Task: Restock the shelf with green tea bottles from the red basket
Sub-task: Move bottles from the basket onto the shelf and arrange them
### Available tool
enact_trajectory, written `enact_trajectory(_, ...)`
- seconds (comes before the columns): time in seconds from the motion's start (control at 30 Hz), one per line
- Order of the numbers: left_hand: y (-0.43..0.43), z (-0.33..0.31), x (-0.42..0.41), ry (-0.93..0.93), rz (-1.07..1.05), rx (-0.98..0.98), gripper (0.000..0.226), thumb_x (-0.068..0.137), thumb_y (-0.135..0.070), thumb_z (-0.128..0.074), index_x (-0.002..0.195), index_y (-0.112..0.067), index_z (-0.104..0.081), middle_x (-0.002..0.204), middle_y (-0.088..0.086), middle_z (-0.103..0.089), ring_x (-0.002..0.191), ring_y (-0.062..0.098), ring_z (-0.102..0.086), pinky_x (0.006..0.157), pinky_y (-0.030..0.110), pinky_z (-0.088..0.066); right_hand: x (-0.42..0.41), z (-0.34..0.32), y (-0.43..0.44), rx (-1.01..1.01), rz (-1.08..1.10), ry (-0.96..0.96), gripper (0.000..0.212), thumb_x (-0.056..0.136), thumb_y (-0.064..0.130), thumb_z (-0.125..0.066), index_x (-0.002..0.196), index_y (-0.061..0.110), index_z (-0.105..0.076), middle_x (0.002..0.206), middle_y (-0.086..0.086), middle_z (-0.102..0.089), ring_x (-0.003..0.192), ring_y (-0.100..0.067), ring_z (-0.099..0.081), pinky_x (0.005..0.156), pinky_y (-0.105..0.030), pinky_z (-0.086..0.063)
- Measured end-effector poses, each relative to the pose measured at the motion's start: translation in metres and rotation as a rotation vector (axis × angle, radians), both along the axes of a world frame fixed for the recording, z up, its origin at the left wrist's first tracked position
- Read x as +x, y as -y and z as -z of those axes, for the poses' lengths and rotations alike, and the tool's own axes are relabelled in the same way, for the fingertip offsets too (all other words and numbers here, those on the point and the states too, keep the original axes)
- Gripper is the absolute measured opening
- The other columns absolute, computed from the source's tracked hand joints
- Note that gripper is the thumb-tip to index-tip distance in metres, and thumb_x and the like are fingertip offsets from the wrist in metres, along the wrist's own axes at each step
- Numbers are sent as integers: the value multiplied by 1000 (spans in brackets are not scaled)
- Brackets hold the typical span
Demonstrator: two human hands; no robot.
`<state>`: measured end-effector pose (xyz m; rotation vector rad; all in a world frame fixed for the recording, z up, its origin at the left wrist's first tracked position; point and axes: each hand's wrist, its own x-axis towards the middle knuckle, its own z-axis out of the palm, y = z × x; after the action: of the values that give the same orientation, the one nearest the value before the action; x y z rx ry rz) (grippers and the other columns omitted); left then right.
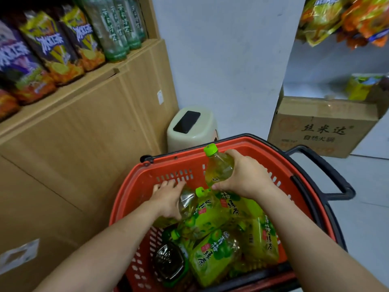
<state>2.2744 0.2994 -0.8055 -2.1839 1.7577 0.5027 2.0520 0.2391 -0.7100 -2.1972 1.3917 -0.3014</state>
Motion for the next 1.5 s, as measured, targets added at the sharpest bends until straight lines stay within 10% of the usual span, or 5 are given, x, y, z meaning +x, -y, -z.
enact_trajectory(0.33, -144, -166, -1, -361, -400, -782, 103, 43, -61, -78, 128, -48, -23, 129, -9, -50, 117, 13, -50, 100, 34, -42, 11, -66, -36, -95, -48, 276, 93, 54, 62, -78, 130, 27, -37, 122, -7, -62, 104, -29, -61, 78, -36, -49)
enact_trajectory(0.57, -308, -295, 6, -239, -566, -1269, 85, 40, -49, -84, 111, -56, -38, 112, -21, -57, 106, 3, -54, 92, 24, -44, 64, -161, -148, -89, -343, 693, 78, 47, 48, -85, 109, 36, -40, 99, 13, -51, 102, -21, -55, 81, -28, -37)
enact_trajectory(0.97, -533, -361, 95, 217, -980, -1509, 89, 51, -39, -89, 124, -44, -39, 116, -3, -55, 107, 17, -53, 91, 33, -45, 208, -260, -353, 51, -802, 956, 84, 42, 58, -84, 113, 42, -42, 108, 13, -60, 100, -14, -60, 86, -37, -52)
enact_trajectory(1.27, -588, -318, 178, 121, -1271, -1523, 97, 60, -39, -83, 135, -48, -21, 116, 5, -66, 103, 31, -63, 87, 39, -52, 311, -243, -476, 4, -921, 794, 82, 54, 53, -85, 119, 36, -38, 104, 13, -56, 101, -11, -56, 82, -28, -48)
enact_trajectory(1.5, -596, -306, 219, 8, -1289, -1681, 97, 54, -43, -86, 132, -45, -27, 138, 13, -36, 128, 33, -40, 104, 40, -38, 355, -208, -496, -287, -847, 598, 101, 67, 66, -67, 144, 27, -14, 138, -8, -36, 128, -27, -35, 96, -43, -40)
